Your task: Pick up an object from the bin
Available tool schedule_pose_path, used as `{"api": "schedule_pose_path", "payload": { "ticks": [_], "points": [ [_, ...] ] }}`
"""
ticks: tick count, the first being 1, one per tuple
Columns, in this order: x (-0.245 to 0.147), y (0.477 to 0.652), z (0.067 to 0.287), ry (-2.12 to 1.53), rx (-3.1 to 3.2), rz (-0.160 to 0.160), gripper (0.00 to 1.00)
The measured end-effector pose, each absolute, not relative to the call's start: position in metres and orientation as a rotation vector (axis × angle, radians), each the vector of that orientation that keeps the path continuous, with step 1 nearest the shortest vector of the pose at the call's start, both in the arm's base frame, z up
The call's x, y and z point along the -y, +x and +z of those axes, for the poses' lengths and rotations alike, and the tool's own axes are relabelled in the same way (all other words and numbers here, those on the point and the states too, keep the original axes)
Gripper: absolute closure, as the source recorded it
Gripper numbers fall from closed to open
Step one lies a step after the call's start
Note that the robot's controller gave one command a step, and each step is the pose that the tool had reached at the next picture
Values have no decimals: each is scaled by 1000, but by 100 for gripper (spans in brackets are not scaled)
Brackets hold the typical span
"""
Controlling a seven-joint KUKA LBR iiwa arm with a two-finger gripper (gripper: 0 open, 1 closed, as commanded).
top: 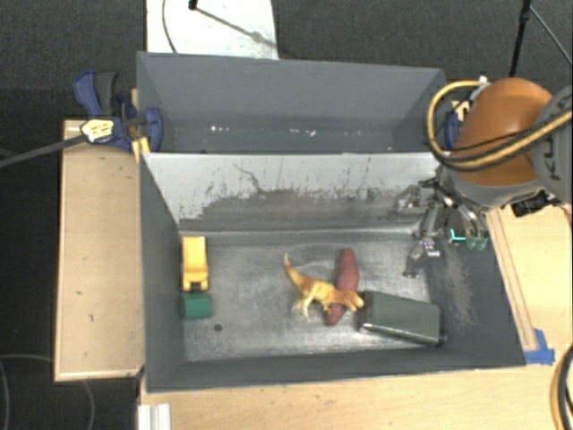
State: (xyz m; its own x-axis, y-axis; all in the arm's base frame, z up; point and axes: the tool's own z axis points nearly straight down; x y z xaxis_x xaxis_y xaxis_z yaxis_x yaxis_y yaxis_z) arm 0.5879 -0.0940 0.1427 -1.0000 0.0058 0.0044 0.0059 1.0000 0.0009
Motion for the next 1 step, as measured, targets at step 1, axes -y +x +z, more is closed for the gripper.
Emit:
{"api": "schedule_pose_path", "payload": {
  "ticks": [1],
  "points": [
    [94,590,147,-5,3145,0,0]
  ]
}}
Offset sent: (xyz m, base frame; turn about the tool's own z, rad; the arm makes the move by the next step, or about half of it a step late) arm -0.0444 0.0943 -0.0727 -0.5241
